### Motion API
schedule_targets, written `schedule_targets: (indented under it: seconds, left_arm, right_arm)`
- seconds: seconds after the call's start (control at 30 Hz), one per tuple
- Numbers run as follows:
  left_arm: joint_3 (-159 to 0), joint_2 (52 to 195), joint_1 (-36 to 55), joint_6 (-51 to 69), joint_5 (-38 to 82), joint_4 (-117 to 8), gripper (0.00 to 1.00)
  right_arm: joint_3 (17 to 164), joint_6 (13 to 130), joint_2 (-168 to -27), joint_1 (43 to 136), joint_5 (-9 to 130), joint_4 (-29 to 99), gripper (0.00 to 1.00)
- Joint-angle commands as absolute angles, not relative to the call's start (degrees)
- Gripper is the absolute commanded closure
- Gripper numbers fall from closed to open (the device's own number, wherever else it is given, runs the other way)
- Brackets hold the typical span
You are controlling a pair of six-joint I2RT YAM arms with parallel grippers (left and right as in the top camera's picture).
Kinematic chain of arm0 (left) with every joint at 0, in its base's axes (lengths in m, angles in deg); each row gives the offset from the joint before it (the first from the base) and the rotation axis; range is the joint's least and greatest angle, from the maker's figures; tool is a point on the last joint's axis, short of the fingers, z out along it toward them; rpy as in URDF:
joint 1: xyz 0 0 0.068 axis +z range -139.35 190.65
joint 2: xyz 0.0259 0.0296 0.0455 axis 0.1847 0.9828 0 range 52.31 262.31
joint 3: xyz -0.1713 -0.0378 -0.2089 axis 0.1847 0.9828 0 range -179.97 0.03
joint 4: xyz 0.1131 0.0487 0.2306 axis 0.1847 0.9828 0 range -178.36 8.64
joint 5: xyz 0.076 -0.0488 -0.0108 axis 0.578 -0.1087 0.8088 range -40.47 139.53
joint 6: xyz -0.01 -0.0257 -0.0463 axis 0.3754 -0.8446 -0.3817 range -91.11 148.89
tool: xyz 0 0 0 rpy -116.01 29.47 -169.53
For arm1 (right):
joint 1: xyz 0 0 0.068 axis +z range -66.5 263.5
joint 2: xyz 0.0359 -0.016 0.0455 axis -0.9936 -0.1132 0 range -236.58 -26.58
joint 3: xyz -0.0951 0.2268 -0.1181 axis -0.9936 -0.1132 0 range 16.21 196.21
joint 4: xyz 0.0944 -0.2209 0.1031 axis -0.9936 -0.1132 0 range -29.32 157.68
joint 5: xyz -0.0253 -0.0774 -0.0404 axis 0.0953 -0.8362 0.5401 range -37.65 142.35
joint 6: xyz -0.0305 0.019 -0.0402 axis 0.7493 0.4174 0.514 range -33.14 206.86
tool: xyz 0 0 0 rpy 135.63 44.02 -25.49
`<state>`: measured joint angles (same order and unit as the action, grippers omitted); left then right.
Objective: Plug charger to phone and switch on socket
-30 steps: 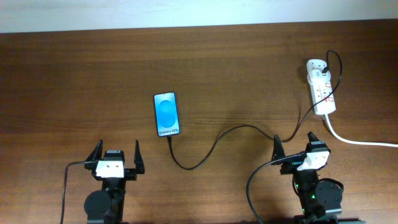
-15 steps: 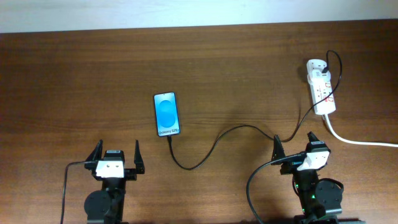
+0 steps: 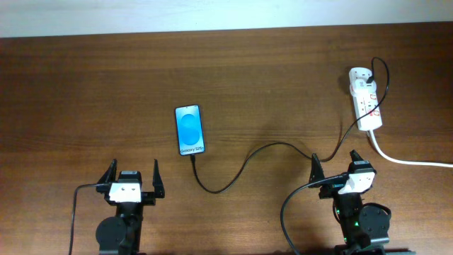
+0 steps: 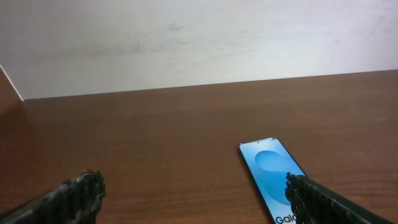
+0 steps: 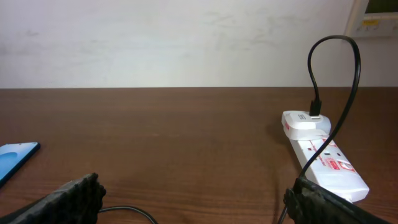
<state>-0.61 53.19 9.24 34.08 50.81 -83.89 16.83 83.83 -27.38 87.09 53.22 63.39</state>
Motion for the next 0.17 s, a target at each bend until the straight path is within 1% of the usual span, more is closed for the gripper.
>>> schedule_targets:
  seconds: [0.0,0.13]
  left_arm:
    - [-0.50,52.60,9.70,35.02,49.74,-83.54,0.01]
    - [-0.48,52.60,9.70,35.00,49.74,-83.54,0.01]
  right_arm:
    - [16.52,83.57,-26.77,87.62,52.71,63.08,0.02]
    - [16.52,83.57,-26.77,87.62,52.71,63.08,0.02]
